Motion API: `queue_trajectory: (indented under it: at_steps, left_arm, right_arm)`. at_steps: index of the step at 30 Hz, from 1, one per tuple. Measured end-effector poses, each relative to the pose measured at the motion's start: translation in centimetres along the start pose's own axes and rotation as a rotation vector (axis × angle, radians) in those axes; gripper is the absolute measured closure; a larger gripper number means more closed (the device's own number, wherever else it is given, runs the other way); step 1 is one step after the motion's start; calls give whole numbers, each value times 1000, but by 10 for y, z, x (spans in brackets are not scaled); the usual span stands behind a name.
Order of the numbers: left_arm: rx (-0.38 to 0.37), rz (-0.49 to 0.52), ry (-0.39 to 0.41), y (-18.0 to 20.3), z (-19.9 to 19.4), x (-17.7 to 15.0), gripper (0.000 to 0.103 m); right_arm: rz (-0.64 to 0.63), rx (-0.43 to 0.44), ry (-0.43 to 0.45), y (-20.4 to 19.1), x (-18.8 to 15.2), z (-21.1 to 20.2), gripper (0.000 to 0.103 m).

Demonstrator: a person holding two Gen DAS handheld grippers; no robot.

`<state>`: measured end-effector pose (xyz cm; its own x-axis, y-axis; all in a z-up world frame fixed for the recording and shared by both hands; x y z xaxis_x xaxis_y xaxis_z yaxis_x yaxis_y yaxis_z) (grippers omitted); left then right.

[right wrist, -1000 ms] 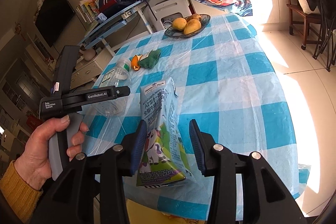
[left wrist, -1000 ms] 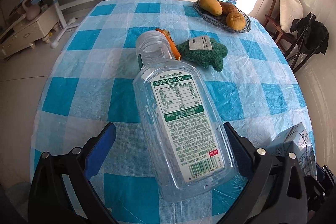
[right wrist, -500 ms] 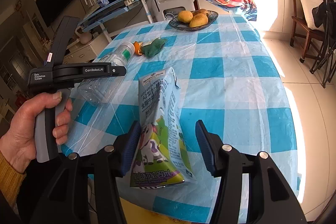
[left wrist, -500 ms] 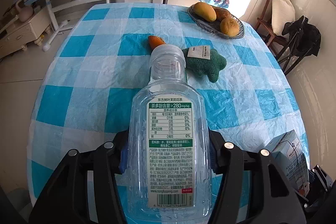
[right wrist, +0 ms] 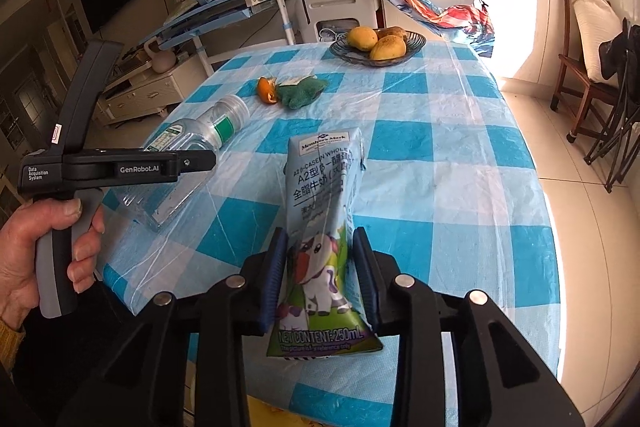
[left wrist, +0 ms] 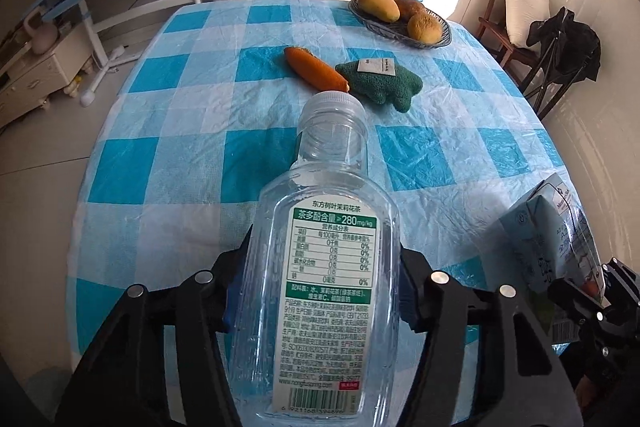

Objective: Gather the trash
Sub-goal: 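Carry carton and bottle to the basin and open the right tool over it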

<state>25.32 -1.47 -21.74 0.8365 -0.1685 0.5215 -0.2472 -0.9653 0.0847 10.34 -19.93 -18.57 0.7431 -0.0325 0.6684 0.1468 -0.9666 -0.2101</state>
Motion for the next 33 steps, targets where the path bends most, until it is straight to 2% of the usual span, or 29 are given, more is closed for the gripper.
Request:
queue_trajectory:
  at_steps: [3, 11, 16, 19, 26, 30, 33]
  left_arm:
    - [-27, -27, 34, 5, -10, -12, 48]
    - [-27, -67, 110, 13, -60, -55, 48]
    - [-33, -86, 133, 15, -87, -81, 48]
    - [-25, -81, 139, 17, -98, -94, 48]
    - [-21, -83, 143, 17, -111, -111, 48]
    - [-23, -86, 149, 17, -116, -116, 48]
    - [-25, -87, 150, 17, -116, -117, 48]
  right_arm:
    - [9, 21, 11, -1, 0, -3, 70]
    - [56, 110, 53, -3, 0, -23, 70]
    - [47, 146, 85, -13, -3, -44, 70]
    - [63, 172, 82, -18, -16, -55, 70]
    - [63, 247, -15, -41, -67, -69, 70]
    - [25, 257, -141, -60, -100, -62, 71]
    - [-18, 241, -227, -70, -112, -46, 72]
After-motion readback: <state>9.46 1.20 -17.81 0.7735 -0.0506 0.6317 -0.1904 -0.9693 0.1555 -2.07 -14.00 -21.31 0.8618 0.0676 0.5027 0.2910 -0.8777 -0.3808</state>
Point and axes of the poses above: each gripper's, at about its wrist camera, not at the fingertips, and z roughly the way its jaws point, y to its right, x to its top, the point moved 3 cm from there along z, roughly the way its jaws point, and after that the axes turned 1 degree about z, right-handed, at the moved point
